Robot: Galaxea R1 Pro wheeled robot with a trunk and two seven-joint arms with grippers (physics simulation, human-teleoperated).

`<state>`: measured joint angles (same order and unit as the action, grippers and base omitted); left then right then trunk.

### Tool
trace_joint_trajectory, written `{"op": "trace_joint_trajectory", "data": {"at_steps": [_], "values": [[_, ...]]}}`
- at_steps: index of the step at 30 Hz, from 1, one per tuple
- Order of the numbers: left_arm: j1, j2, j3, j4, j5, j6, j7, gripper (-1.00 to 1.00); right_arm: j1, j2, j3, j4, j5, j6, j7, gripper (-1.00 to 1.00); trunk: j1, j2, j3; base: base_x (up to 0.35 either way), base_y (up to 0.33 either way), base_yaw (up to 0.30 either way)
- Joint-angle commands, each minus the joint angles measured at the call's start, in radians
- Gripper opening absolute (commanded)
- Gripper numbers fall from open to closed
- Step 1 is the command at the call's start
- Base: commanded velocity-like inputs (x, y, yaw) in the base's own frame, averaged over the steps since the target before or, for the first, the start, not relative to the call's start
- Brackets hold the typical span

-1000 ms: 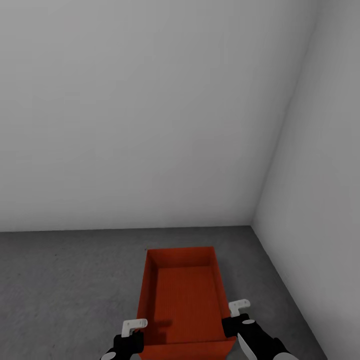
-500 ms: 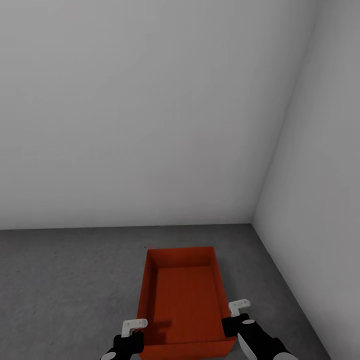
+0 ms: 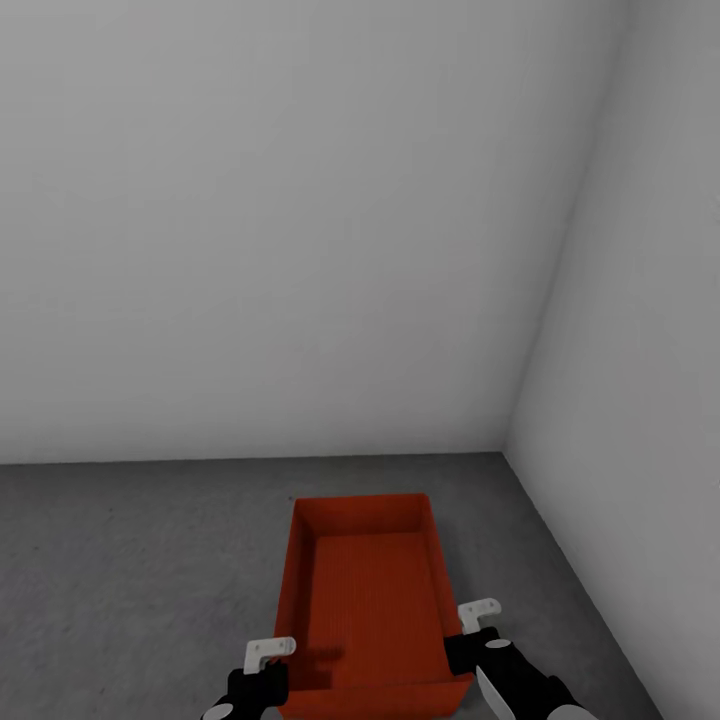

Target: Move the two storage containers from the living room to the garage. In the garage, place one container on the floor and stack the other container on top of it (either order is fine).

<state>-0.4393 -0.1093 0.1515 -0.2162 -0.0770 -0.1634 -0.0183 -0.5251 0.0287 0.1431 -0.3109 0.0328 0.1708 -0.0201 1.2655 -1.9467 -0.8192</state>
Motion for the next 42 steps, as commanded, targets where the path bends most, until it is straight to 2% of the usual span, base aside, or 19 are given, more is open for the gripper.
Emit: {"op": "trace_joint_trajectory", "data": {"at_steps": [1, 2, 3, 29, 34, 42], "values": [[-0.001, 0.016, 0.007, 0.004, -0.012, -0.004, -0.002, -1.00, 0.000, -0.016, 0.041, -0.004, 0.015, -0.051, 0.049, -1.00, 0.032, 0.000, -0.001, 0.000, 0.000, 0.000], [-0.001, 0.016, 0.007, 0.004, -0.012, -0.004, -0.002, -1.00, 0.000, -0.016, 0.041, -0.004, 0.015, -0.051, 0.049, -1.00, 0.032, 0.000, -0.001, 0.000, 0.000, 0.000], [-0.001, 0.016, 0.007, 0.004, -0.011, -0.005, -0.002, 1.00, 0.000, -0.016, 0.041, -0.004, 0.015, -0.051, 0.049, 1.00, 0.032, 0.000, -0.001, 0.000, 0.000, 0.000], [-0.001, 0.016, 0.009, 0.003, -0.016, 0.012, -0.003, 1.00, 0.000, -0.015, 0.041, -0.004, 0.015, -0.050, 0.050, 1.00, 0.032, 0.000, -0.001, 0.000, 0.000, 0.000], [-0.001, 0.015, 0.008, 0.002, -0.016, 0.044, -0.003, 1.00, 0.000, -0.015, 0.041, -0.004, 0.015, -0.051, 0.051, 1.00, 0.012, 0.035, 0.015, 0.000, 0.000, 0.000], [-0.001, 0.014, 0.008, 0.001, -0.017, 0.055, -0.002, 1.00, 0.000, -0.016, 0.041, -0.004, 0.015, -0.051, 0.050, 1.00, -0.018, 0.091, 0.040, 0.000, 0.000, 0.000]]}}
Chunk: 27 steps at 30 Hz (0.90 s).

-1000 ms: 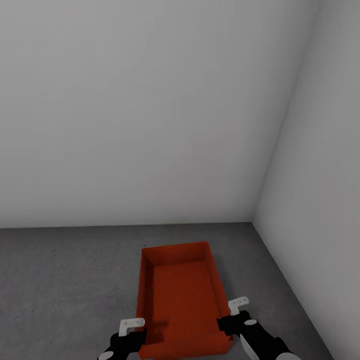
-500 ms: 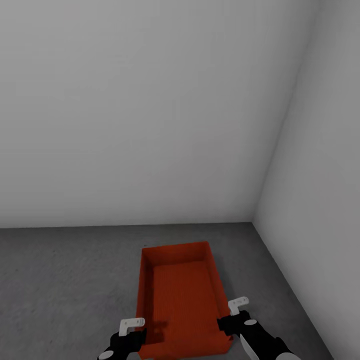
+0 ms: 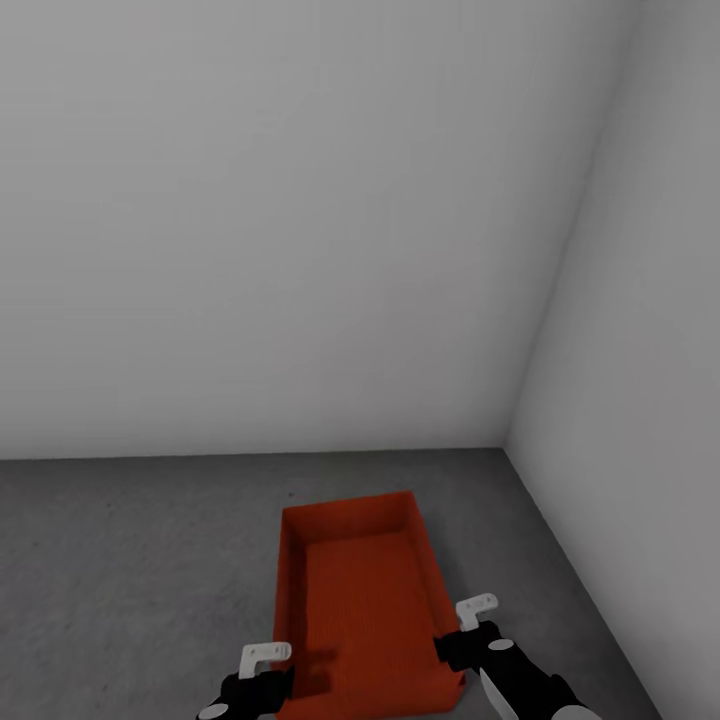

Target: Move the two storage containers from the living room to the garage. In the garage, place one container on the floor and stack the other container on top of it (either order is fine).

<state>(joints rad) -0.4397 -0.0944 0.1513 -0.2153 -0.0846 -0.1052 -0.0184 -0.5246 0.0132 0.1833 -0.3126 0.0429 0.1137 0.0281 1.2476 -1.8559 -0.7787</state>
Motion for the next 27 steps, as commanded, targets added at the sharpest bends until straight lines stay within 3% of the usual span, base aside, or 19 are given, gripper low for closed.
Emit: {"op": "trace_joint_trajectory", "data": {"at_steps": [1, 27], "values": [[-0.001, -0.001, 0.008, 0.001, -0.009, -0.003, -0.002, 1.00, 0.000, 0.000, 0.001, -0.002, 0.005, 0.006, 0.002, 1.00, -0.004, 0.007, 0.002, 0.000, 0.000, 0.000], [-0.001, -0.001, 0.008, 0.002, -0.008, -0.001, -0.001, 1.00, 0.000, 0.000, 0.001, -0.002, 0.005, 0.007, 0.001, 1.00, -0.104, 0.189, 0.084, 0.000, 0.000, 0.000]]}}
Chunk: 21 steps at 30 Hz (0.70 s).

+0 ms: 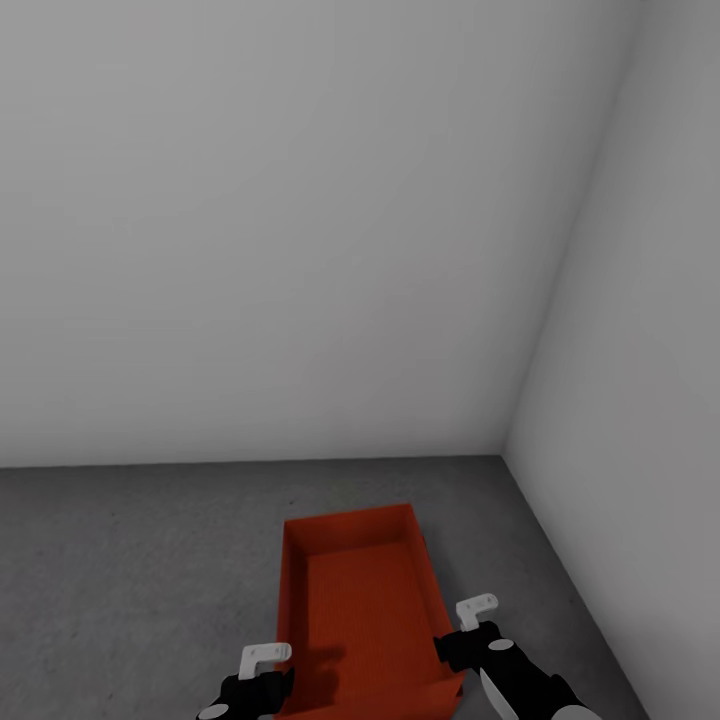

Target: Move the two storage containers from the living room to the garage. In the garage, place one container on the floor and stack the other container on top of it (either order is fine).

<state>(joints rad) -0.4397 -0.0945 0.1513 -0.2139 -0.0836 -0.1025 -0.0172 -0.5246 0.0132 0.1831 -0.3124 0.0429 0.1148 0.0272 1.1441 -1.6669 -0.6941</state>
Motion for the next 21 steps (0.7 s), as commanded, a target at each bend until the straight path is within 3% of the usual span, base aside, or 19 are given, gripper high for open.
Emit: {"op": "trace_joint_trajectory", "data": {"at_steps": [1, 21], "values": [[-0.001, -0.001, 0.008, 0.001, -0.009, -0.003, -0.001, 1.00, 0.000, 0.000, 0.001, -0.002, 0.005, 0.006, 0.002, 1.00, -0.004, 0.007, 0.002, 0.000, 0.000, 0.000], [-0.001, -0.002, 0.009, 0.001, -0.011, -0.001, 0.004, 1.00, 0.000, 0.001, 0.001, -0.001, -0.001, 0.004, 0.002, 1.00, -0.081, 0.147, 0.065, 0.000, 0.000, 0.000]]}}
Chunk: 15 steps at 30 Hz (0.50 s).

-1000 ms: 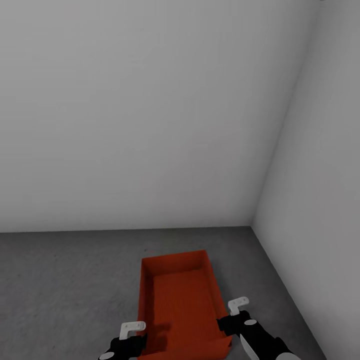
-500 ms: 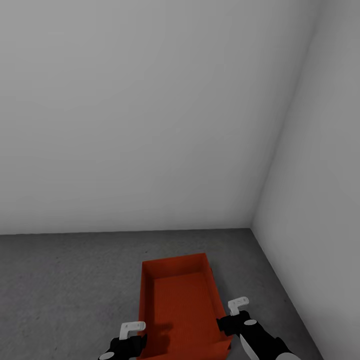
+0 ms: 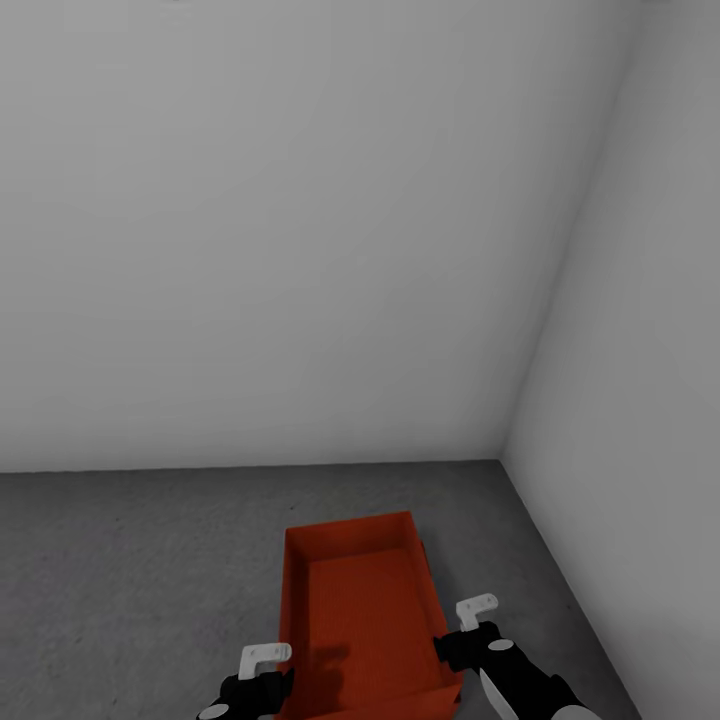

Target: Move the two storage containers from the living room to the garage. In the garage, place one container on the floor and stack the other container on top of it (either order is fine).

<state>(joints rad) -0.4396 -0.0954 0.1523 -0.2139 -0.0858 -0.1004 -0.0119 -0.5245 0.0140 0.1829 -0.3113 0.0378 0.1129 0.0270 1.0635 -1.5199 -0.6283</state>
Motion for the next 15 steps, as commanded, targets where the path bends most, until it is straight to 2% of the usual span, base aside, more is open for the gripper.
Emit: {"op": "trace_joint_trajectory", "data": {"at_steps": [1, 9, 15], "values": [[-0.001, -0.001, 0.008, 0.001, -0.010, -0.004, -0.001, 1.00, 0.000, 0.000, 0.001, -0.002, 0.004, 0.006, 0.002, 1.00, -0.004, 0.007, 0.002, 0.000, 0.000, 0.000], [-0.001, -0.003, 0.009, 0.003, -0.013, -0.001, 0.024, 1.00, 0.000, 0.005, 0.001, 0.000, 0.000, 0.008, -0.004, 1.00, -0.035, 0.063, 0.027, 0.000, 0.000, 0.000], [-0.002, -0.004, 0.009, 0.002, -0.008, 0.021, 0.065, 1.00, 0.000, 0.010, 0.001, 0.006, -0.001, 0.008, -0.008, 1.00, -0.058, 0.105, 0.046, 0.000, 0.000, 0.000]]}}
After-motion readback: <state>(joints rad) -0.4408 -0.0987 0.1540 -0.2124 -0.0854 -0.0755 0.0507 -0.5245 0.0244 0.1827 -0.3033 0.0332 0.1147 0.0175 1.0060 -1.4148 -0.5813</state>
